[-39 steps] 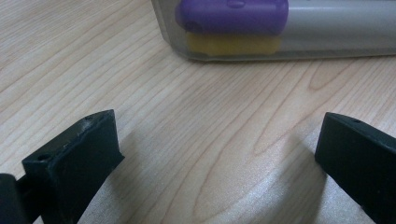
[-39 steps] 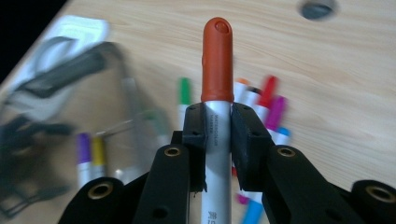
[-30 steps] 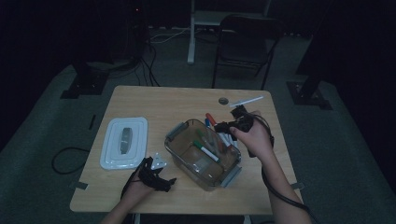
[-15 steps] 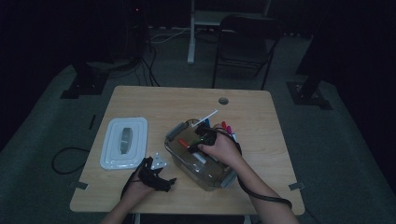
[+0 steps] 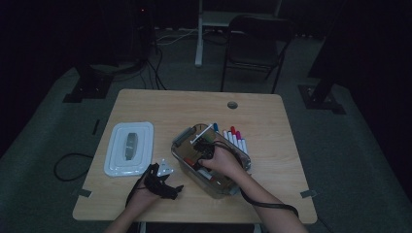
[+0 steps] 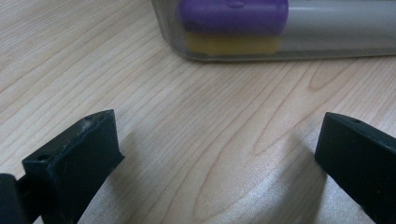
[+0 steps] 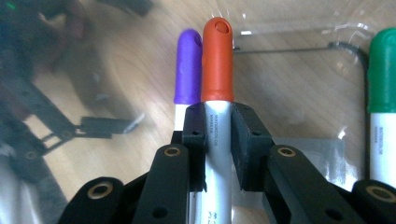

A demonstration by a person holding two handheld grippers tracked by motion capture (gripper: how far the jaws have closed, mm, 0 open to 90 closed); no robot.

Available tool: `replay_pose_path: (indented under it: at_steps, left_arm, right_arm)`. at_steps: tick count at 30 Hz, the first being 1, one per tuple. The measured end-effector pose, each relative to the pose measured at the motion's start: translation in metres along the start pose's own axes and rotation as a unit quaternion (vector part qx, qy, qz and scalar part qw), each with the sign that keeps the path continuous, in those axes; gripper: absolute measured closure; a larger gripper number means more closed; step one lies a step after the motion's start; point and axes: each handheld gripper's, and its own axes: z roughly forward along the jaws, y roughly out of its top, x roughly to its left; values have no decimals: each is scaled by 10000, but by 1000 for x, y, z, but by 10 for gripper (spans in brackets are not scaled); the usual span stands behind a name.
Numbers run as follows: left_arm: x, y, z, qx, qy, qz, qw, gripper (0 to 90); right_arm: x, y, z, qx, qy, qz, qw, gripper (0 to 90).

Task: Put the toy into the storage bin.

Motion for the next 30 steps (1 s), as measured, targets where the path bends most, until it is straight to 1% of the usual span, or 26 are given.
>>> replay_pose_path:
  at_steps: [1,3,7,8,10,13,15,16,17,19,21,24,27,30]
  left_arm:
    - [0,0,0,0,1,-1,10000,5]
    - [0,0,0,0,1,-1,10000,5]
    - [0,0,0,-1,2,0,10000,5]
    - [0,0,0,0,2,-1,10000,5]
    - [0,0,0,6,-2,1,10000,5]
    - [0,0,0,1,5,2,10000,5]
    - [0,0,0,3,0,2,10000,5]
    - [0,0,0,9,-2,4,10000,5]
    - [0,0,0,8,-2,3,10000,5]
    - [0,0,0,8,-2,2,10000,5]
    - [0,0,0,8,-1,4,10000,5]
    - [0,0,0,3,2,3,10000,6]
    - [0,0,0,-1,4,2,10000,5]
    - [0,0,0,12,5,12,10000,5]
  right_arm:
    - [0,0,0,0,-25,-15,10000,766]
    - [-1,0,0,15,19,27,10000,737]
    - [-3,0,-3,-121,70,2,9999,703]
    - [-3,-1,-11,-297,65,-79,9995,684]
    - [-5,-4,-24,-537,76,-98,9985,653]
    - [-10,-9,-49,-959,130,-125,9952,628]
    - [-16,-15,-69,-1321,194,-69,9910,601]
    - [-19,-18,-79,-1463,167,-66,9891,591]
    - [-24,-21,-89,-1639,125,-23,9864,588]
    - [-35,-29,-107,-1883,-15,114,9820,586]
    - [-48,-36,-122,-2053,-151,277,9782,577]
    - [-70,-48,-136,-2218,-393,590,9725,575]
    - [-94,-60,-137,-2223,-559,963,9686,580]
    - [-117,-70,-127,-2090,-738,1324,9661,598]
